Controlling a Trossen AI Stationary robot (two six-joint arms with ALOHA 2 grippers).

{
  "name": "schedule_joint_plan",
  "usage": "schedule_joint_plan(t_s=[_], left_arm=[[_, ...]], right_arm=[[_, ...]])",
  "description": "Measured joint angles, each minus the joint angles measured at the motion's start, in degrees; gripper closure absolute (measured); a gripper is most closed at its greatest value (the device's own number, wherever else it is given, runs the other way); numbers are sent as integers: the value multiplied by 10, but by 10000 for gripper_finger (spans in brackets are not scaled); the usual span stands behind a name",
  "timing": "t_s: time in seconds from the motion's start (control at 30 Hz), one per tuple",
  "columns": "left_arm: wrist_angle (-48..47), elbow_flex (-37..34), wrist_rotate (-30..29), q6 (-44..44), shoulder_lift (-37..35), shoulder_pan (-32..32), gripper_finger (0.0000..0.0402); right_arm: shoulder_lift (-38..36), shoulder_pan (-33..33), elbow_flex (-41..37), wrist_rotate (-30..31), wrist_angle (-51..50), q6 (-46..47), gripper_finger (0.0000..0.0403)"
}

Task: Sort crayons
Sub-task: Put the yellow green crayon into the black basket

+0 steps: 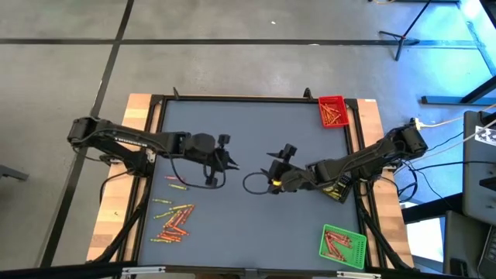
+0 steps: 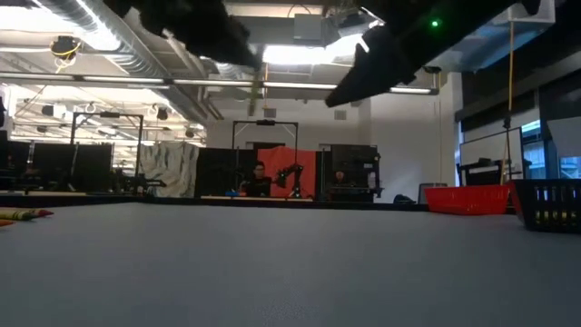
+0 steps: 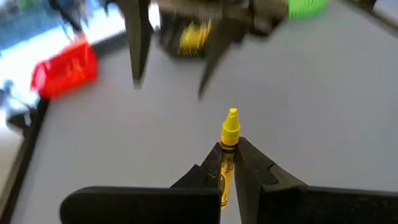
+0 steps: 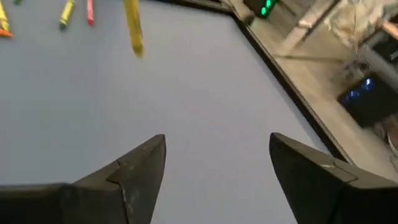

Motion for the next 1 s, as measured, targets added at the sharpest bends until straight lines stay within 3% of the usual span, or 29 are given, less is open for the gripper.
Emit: schedule_joint_plan(t_s=[0.23,0.4,0.63,1.0], left_arm=[[246,-61,15,8,33,-3,396],[330,-76,25,8,77,-14,396],[422,-76,18,13,119,-19,395],[402,-76,4,11,118,-20,393]], right_arm=[[30,0,0,-50,132,-68,119],[46,0,0,-63,197,-98,145],[60,0,0,-91,217,-118,214],[62,1,0,-100,206,-155,386]])
